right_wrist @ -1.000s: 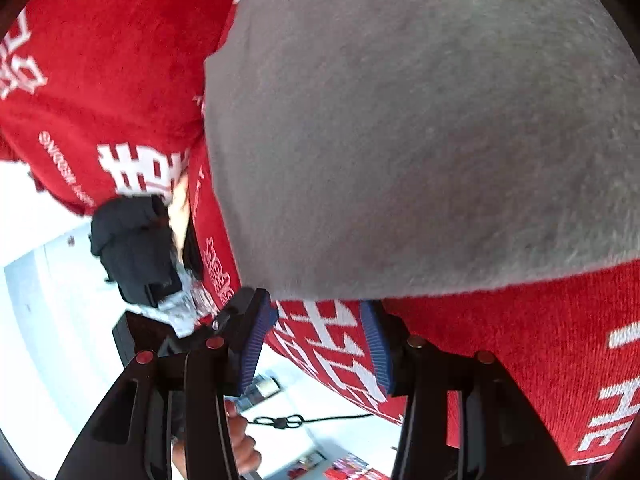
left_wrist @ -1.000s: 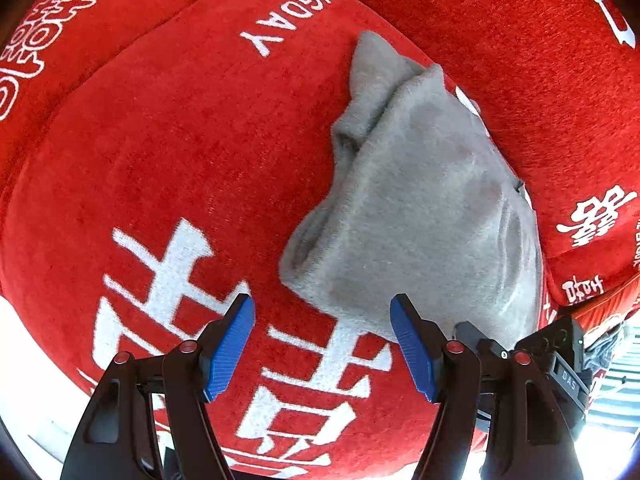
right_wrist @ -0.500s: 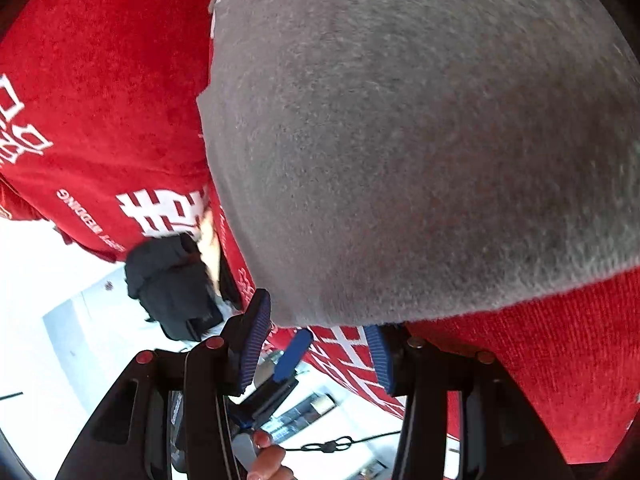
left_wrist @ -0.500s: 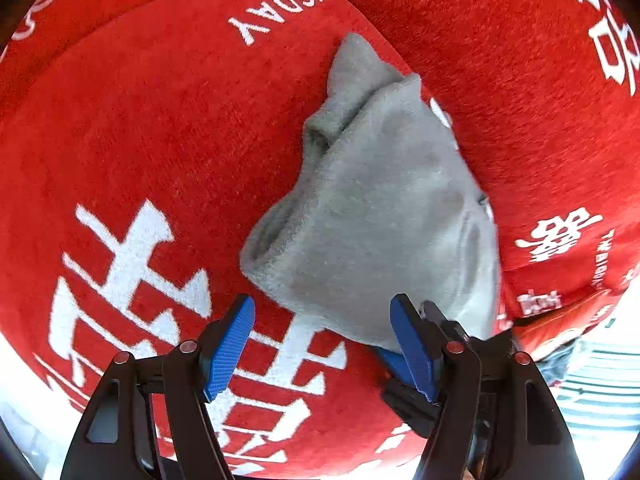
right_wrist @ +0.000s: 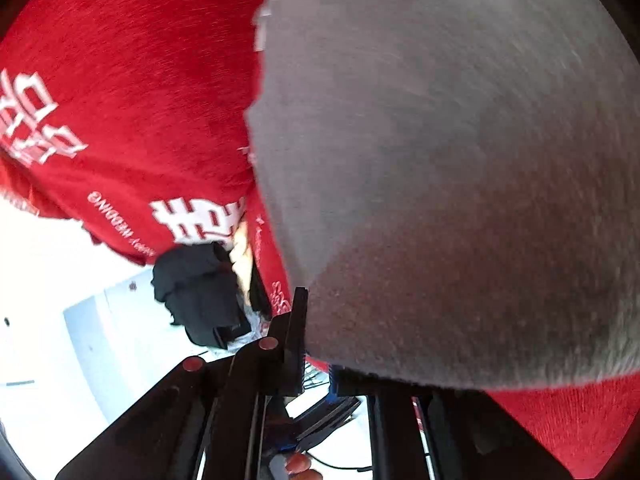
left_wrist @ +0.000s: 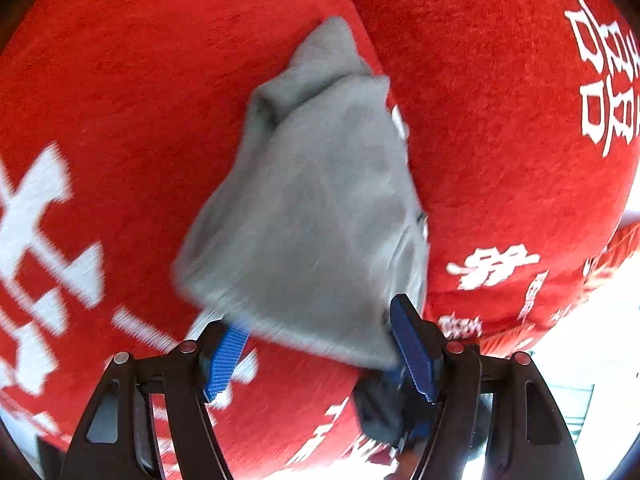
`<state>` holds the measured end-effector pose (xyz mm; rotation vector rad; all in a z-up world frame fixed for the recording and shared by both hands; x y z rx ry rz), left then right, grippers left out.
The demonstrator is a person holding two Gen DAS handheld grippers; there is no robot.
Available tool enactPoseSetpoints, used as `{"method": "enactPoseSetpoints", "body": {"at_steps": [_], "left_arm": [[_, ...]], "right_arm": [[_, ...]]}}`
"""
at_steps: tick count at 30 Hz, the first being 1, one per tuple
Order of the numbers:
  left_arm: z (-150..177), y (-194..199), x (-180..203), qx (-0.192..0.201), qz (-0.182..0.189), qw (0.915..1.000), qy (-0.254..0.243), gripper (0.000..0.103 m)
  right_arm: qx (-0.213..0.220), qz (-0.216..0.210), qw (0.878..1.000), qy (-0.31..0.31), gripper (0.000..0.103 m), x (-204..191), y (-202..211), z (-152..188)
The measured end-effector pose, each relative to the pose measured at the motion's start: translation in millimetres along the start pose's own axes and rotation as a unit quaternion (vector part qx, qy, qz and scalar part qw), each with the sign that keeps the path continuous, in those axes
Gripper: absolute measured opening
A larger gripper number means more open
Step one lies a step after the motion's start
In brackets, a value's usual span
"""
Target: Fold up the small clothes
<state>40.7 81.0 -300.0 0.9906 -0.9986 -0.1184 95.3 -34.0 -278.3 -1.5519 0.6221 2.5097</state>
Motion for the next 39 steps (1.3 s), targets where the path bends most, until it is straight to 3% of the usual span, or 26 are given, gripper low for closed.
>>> {"method": "enactPoseSetpoints", "body": {"at_steps": [3,6,7,9,12,14,18,20,21,23,26,29,33,35,39], "left_arm": [[-17.1,-9.9,12.4,0.028,0.002,0.9995,0.011,0.071],[-32.4,-13.1,13.7,0.064,-0.036,0.9973,0.007,0.069],[-37.0,-11.8,11.2,0.075,-0.050,0.9960,0.007,0.062],[-42.7,-11.2,8.4,0.083,-0.070,0.9941,-0.001,0.017],[-47.9,-3.1,10.9,0.106,-0.114,0.9869,-0.044,0.010],[-45.6,0.9,22.3,0.124,-0.158,0.9733,-0.111,0.010],[-35.0,5.6,50.0,0.162,-0.232,0.9268,-0.246,0.010],[-30.1,3.8,64.3,0.175,-0.254,0.9039,-0.296,0.010],[-28.3,4.5,67.6,0.179,-0.262,0.8939,-0.317,0.010],[-23.0,0.0,77.2,0.183,-0.282,0.8688,-0.364,0.010],[-18.1,0.6,85.1,0.188,-0.292,0.8501,-0.396,0.010],[-16.4,1.7,90.9,0.191,-0.292,0.8457,-0.404,0.010],[-10.9,1.2,96.7,0.196,-0.293,0.8399,-0.413,0.010],[-6.6,1.4,97.8,0.197,-0.294,0.8361,-0.419,0.010],[-3.2,1.7,97.7,0.200,-0.293,0.8364,-0.418,0.010]], "right_arm": [[-0.010,0.009,1.000,0.017,0.009,-6.4,1.2,1.8],[-0.017,0.014,1.000,0.022,0.009,-5.5,0.6,3.7],[-0.018,0.016,0.999,0.022,0.009,-4.7,0.1,4.7],[-0.023,0.022,0.999,0.025,0.009,-2.7,-1.2,7.0],[-0.037,0.035,0.998,0.030,0.009,0.7,-1.0,10.5],[-0.054,0.042,0.997,0.029,0.013,1.4,-0.2,14.2],[-0.099,0.095,0.989,0.063,0.017,-7.1,14.5,22.6],[-0.112,0.119,0.981,0.101,0.024,-22.1,24.6,22.5],[-0.112,0.134,0.975,0.135,0.027,-38.3,32.4,17.6],[-0.104,0.160,0.963,0.190,0.064,-67.9,40.7,2.3],[-0.107,0.195,0.941,0.253,0.073,-106.0,36.1,-27.9],[-0.151,0.225,0.923,0.272,0.081,-127.9,0.0,-55.1],[-0.256,0.261,0.896,0.252,0.087,-127.6,-71.6,-63.3],[-0.302,0.275,0.877,0.252,0.103,-124.6,-107.9,-60.7],[-0.338,0.342,0.834,0.270,0.103,-109.3,-158.1,-63.6]]}}
Point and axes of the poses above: each gripper's, at about its wrist camera, not at the fingertips, and y roughly against the way its jaws point, x to its right, z to its underside, the point moved 9 cm from there along -y, roughly the way its jaws point, and after that the axes turned 9 degrees about -z, right-handed, at the moved point
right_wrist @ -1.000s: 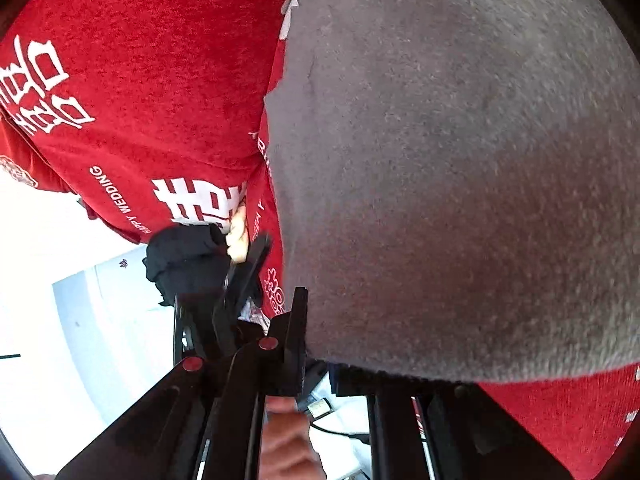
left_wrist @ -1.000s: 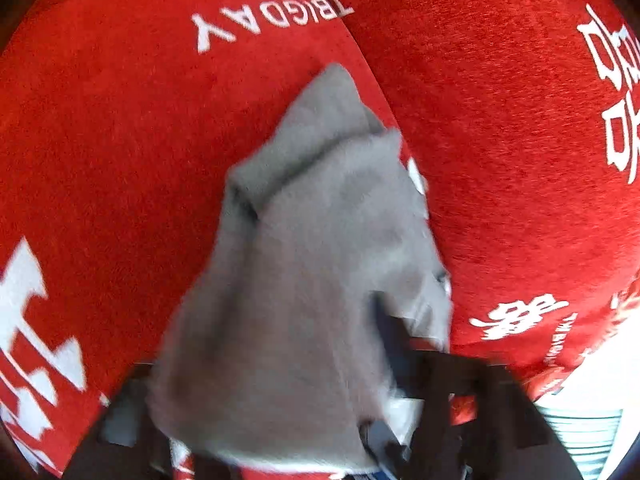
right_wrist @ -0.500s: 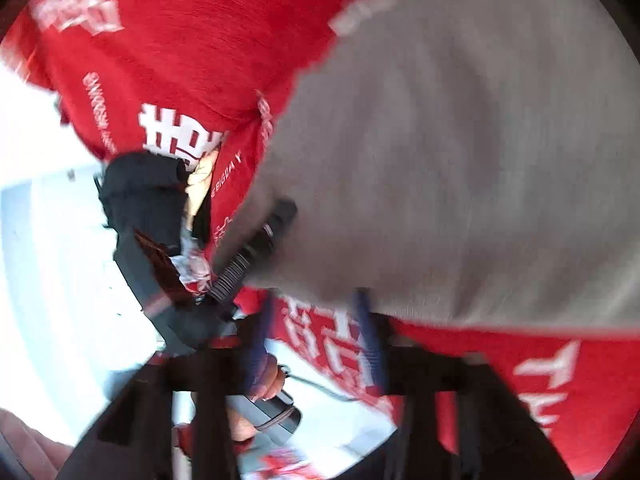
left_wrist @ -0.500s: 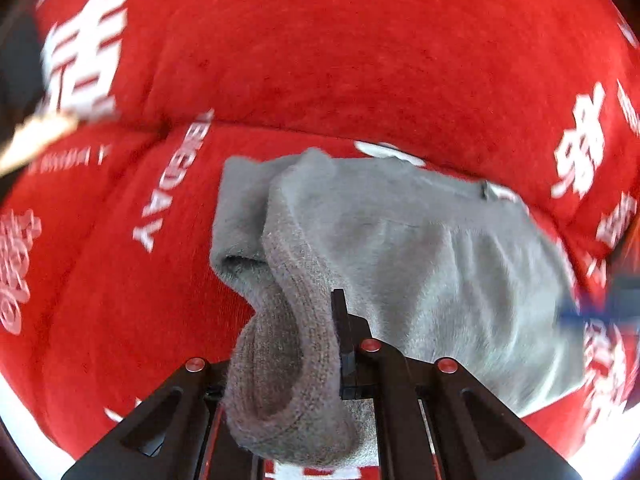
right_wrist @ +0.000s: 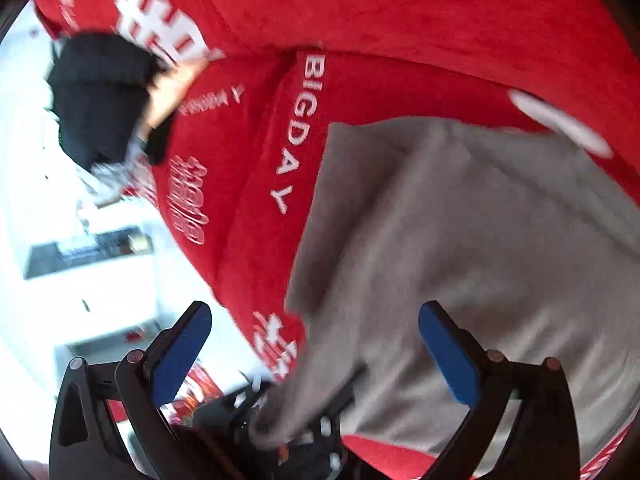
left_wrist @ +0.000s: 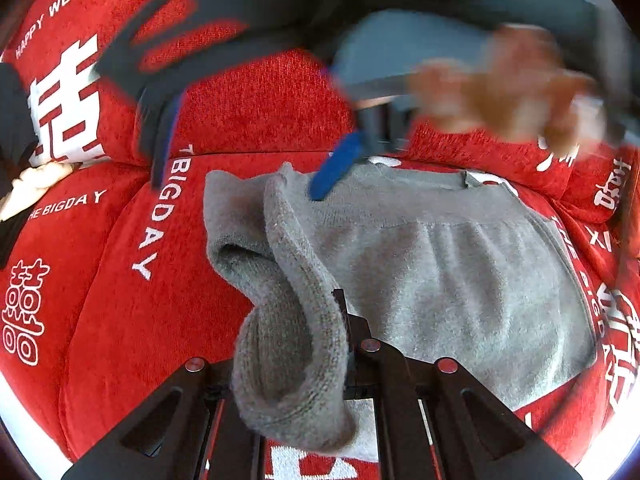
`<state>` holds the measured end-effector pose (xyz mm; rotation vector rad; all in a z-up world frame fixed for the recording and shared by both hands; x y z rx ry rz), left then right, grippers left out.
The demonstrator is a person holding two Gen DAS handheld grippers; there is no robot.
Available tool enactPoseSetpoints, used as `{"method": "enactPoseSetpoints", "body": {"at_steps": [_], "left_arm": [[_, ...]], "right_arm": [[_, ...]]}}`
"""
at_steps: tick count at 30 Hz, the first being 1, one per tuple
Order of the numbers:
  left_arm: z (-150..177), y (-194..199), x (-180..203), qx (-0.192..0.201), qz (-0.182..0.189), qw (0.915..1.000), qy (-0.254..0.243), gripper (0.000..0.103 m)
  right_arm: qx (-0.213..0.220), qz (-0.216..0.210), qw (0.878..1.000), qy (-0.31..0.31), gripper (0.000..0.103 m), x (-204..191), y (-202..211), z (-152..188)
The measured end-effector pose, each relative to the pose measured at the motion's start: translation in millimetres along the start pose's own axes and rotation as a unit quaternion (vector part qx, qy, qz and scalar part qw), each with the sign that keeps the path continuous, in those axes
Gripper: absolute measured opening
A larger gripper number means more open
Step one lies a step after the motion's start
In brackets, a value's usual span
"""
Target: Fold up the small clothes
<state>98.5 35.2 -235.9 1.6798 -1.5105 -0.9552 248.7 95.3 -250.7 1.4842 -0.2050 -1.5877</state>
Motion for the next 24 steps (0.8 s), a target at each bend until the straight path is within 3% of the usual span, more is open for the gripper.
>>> {"method": "enactPoseSetpoints", "body": {"at_steps": [5,8,12,13,14,15,16,17,21,24], "left_arm": [[-0.1,2.4,-0.5,0.002,-0.002,1.0000,0.008,0.010],[-0.3,2.8,-0.3,0.004,-0.006,1.0000,0.006,0.010],[-0.1,6.0,3.1,0.004,-0.007,1.0000,0.000,0.010],[-0.4,6.7,4.1,0.003,-0.006,1.0000,-0.001,0.010],[-1.3,9.3,5.7,0.003,-0.003,1.0000,-0.002,0.010],[-2.8,12.0,7.2,0.006,-0.001,1.0000,-0.003,0.010],[-4.8,16.9,10.3,0.011,0.002,0.9999,-0.009,0.010],[-6.4,20.7,13.1,0.016,0.003,0.9998,-0.015,0.010],[-17.1,45.2,34.2,0.040,0.020,0.9979,-0.047,0.010],[-24.9,67.8,55.7,0.061,0.045,0.9943,-0.075,0.010]], "right_arm": [[-0.078,0.098,0.991,0.037,0.103,-1.8,-39.7,-14.0],[-0.096,0.148,0.983,0.058,0.103,3.7,-51.4,-16.1],[-0.102,0.184,0.975,0.074,0.100,11.0,-55.2,-19.5],[-0.099,0.191,0.973,0.078,0.084,15.7,-53.4,-19.0],[-0.095,0.205,0.971,0.082,0.049,20.5,-50.6,-18.9],[-0.087,0.215,0.969,0.085,0.033,25.9,-46.1,-19.3],[-0.068,0.207,0.972,0.087,0.020,29.8,-37.2,-19.1],[-0.053,0.189,0.977,0.084,0.018,32.3,-28.8,-16.9],[0.007,0.091,0.994,0.067,0.018,32.2,10.4,-5.9],[0.061,0.008,0.997,0.055,0.018,34.8,53.4,9.5]]}}
Point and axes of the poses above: each gripper's, at about its wrist camera, not at the fingertips, and y roughly against the way its jaws point, x to its right, z to its underside, the point moved 9 cm from there along -y, roughly the way its jaws point, and after that the axes turned 9 degrees about -z, right-handed, at the moved point
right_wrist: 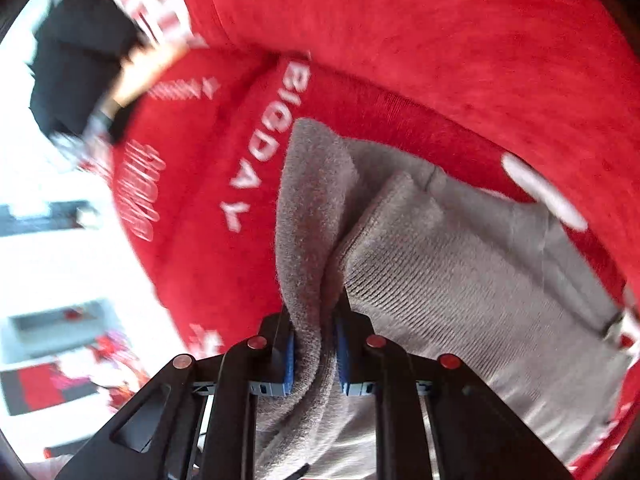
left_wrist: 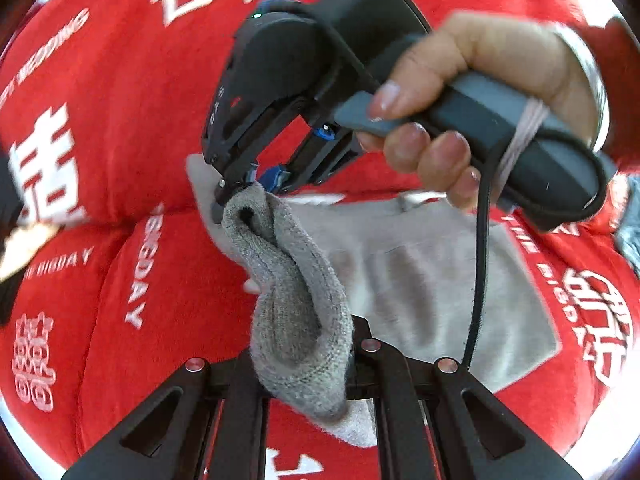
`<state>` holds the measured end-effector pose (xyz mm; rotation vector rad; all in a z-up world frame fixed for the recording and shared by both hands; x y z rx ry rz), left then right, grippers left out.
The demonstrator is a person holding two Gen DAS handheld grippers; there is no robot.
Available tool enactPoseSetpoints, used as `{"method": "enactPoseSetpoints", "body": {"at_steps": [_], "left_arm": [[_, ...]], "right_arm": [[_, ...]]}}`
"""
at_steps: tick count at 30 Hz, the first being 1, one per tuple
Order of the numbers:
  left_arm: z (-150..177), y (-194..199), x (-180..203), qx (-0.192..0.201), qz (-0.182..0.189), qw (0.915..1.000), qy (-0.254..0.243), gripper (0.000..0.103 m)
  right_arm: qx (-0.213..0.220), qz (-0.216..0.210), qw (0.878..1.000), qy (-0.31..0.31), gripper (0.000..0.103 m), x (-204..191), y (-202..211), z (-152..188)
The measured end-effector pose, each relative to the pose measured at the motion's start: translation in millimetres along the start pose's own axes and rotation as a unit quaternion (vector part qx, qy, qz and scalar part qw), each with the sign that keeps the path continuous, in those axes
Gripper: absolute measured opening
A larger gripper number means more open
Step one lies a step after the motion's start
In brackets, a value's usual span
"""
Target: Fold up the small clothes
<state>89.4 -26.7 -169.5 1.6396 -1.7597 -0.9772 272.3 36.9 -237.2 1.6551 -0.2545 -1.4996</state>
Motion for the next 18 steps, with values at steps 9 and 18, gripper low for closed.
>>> {"method": "enactPoseSetpoints", "body": {"at_steps": [9,18], "left_arm": [[-40.8,38.8,90.9,0.053,0.078,0.9895,-0.110,0.010],[-26.2,22.9,206.6,0.048,0.135,0.9614,-0.235,0.010]], "right_arm": [[0.167,-0.115,0.979,-0.001,0.018,13.9,121.2,51.2],[0.311,-0.164,0.933,-0.077,0.018,113.6,226.8,140.3]]}}
Point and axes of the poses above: each gripper's, at about its wrist camera, not at the fingertips, and y roughly against the way its jaws point, x to its right, z to its underside, the point moved 9 cm from there along -y, roughly the way its jaws point, and after that the axes turned 9 degrees about -z, right-handed, at the moved point
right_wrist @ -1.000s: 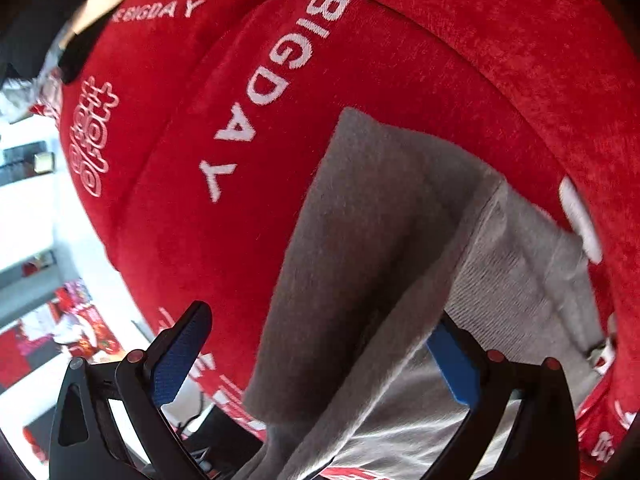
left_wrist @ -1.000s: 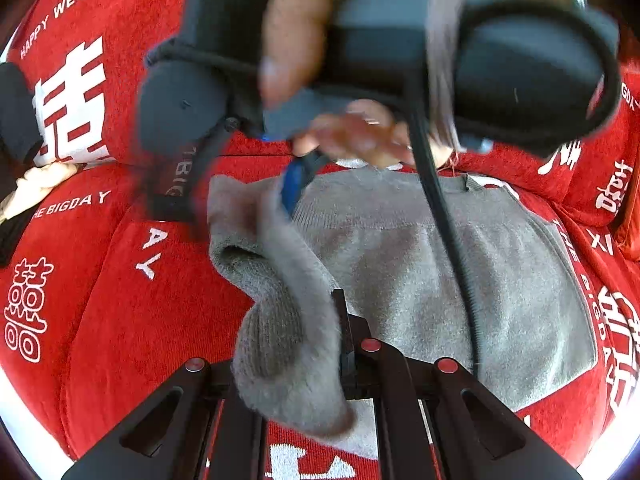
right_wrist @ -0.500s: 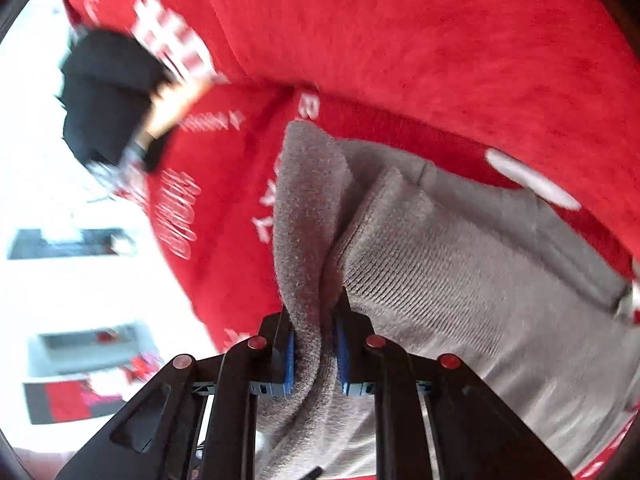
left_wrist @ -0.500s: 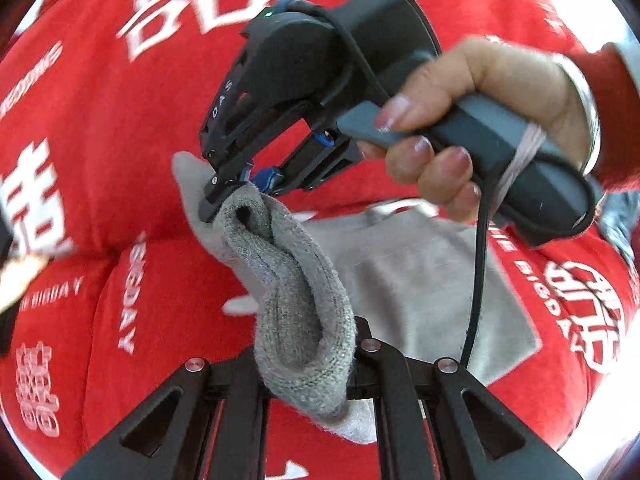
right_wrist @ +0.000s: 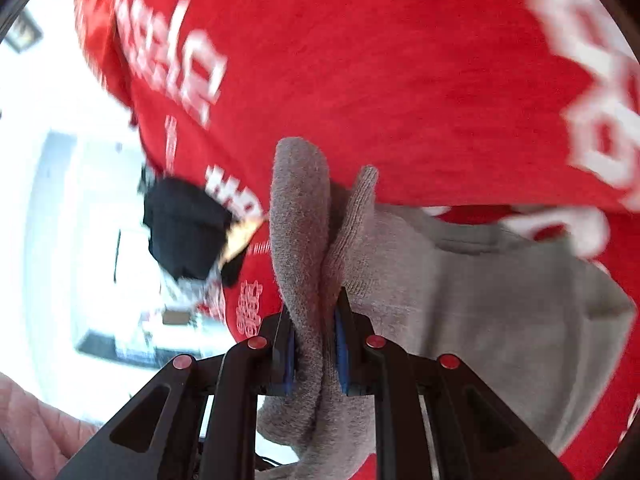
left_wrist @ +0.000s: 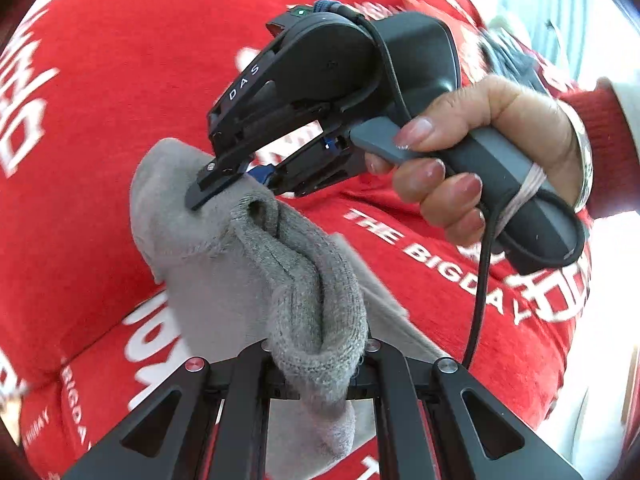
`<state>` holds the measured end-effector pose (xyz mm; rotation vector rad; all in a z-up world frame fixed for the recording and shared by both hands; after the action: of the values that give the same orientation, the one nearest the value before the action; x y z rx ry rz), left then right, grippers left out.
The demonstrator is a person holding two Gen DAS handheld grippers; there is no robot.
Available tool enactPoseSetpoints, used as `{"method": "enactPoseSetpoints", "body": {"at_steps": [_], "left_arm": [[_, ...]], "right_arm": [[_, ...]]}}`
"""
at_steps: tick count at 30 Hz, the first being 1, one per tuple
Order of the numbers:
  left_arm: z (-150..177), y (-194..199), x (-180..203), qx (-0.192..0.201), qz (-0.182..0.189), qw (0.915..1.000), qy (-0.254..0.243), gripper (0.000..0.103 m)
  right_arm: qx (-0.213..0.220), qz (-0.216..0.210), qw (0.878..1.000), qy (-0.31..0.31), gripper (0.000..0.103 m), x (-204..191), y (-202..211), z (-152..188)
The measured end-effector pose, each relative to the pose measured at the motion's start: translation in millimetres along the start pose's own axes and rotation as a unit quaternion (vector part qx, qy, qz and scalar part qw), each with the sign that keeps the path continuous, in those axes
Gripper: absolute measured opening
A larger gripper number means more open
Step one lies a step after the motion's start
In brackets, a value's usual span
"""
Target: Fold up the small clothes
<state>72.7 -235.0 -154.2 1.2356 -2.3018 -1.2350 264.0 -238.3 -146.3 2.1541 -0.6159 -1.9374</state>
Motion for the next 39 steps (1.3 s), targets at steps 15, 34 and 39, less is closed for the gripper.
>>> {"method": "enactPoseSetpoints", "body": {"at_steps": [15,34,39], "left_arm": [[50.4,-66.7,85.1,-0.079,0.036,0.9936,-0.072,0.010],[66.1,-15.4,24.0,-0.097,0.023,0.9949,0.017,0.075],[67.8,-28.3,-51.7,-0.120,-0.026,0.9862,0.111,0.075]], "right_arm": [[0.064,0.076,0.982,-0.158,0.018,191.7,51.6,68.8],[0.079,0.199,0.966,-0.147,0.046,188.4,87.5,88.6],[0.114,0.168,0.959,-0.198,0.050,182.1,116.0,108.6]]}}
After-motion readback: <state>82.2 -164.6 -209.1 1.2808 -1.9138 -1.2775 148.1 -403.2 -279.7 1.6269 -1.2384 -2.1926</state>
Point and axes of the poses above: each gripper's, at about its wrist camera, not at the fingertips, and y roughly against the way its jaws point, x to its right, z to its underside, the point moved 9 cm from there along -y, roughly the way its jaws point, and after that the axes turned 9 degrees about -z, right-handed, at the moved point
